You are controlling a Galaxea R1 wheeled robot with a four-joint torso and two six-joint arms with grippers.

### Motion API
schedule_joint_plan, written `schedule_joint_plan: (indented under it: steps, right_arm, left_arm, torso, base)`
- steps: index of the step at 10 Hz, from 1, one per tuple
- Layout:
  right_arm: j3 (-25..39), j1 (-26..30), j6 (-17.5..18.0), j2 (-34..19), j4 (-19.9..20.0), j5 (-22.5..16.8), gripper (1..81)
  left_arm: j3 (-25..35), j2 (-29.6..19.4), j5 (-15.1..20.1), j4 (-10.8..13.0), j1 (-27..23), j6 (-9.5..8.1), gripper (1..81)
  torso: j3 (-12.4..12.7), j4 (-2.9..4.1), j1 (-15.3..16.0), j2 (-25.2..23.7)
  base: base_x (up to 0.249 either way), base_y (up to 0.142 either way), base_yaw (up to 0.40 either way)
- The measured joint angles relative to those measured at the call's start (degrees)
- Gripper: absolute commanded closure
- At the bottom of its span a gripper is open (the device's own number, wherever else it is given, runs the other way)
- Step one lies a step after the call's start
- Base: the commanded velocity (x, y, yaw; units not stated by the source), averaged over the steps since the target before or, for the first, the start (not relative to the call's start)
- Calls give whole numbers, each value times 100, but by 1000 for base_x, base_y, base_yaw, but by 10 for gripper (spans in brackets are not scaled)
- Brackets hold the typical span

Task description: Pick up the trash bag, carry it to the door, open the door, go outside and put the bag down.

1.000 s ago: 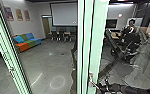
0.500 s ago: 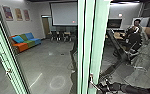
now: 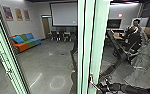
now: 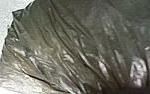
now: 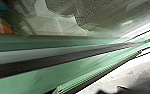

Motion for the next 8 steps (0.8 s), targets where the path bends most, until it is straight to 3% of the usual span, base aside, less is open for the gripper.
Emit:
schedule_joint_plan:
  steps: [8]
  right_arm:
    - [-428, 129, -193, 223, -204, 24, 10]
  left_arm:
    - [0, -13, 2, 0, -11, 0, 811]
  torso:
    - [-15, 0, -3, 0]
  base:
    - [0, 0, 0]
